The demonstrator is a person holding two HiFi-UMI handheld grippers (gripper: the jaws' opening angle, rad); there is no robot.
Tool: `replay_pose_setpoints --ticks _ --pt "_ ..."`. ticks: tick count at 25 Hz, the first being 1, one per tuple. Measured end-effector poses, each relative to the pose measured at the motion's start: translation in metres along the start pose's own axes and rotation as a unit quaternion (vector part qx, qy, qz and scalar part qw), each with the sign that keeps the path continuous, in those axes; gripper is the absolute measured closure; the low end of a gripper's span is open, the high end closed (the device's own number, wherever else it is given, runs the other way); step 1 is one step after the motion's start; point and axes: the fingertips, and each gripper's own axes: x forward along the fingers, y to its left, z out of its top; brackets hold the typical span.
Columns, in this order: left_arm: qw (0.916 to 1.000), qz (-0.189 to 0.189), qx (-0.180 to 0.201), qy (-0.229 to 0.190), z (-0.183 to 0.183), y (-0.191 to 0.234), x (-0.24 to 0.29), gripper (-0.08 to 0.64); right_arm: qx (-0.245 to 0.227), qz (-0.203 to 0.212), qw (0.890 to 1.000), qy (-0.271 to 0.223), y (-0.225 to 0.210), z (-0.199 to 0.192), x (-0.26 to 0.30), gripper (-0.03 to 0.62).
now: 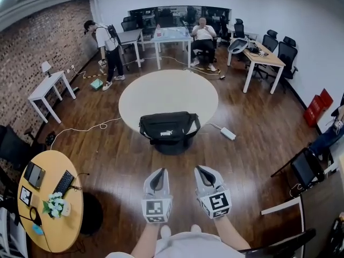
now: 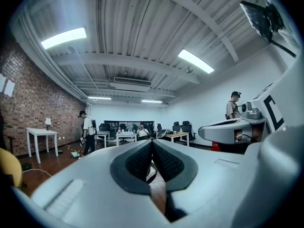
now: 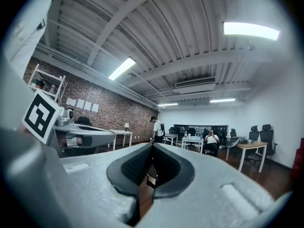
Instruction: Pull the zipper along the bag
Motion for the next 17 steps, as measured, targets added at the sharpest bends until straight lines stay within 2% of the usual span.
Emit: replay_pose_setpoints --ticks 3,11,17 --pt "1.0 0.005 -0.001 0.003 -0.006 0.015 -0.004 0.543 -0.004 0.0 1.0 -0.004 0.01 0.001 0.006 0.604" --pt "0.9998 -0.02 -0.003 0.009 -0.01 0.025 -0.001 0.542 -0.005 -0.005 1.0 0.005 0.022 -0.001 0.023 0.604" --pt "0.9996 -0.027 0.005 0.007 -0.012 0.052 0.007 0.543 -0.008 -0.015 1.0 0.01 0.03 -0.005 0.05 0.604"
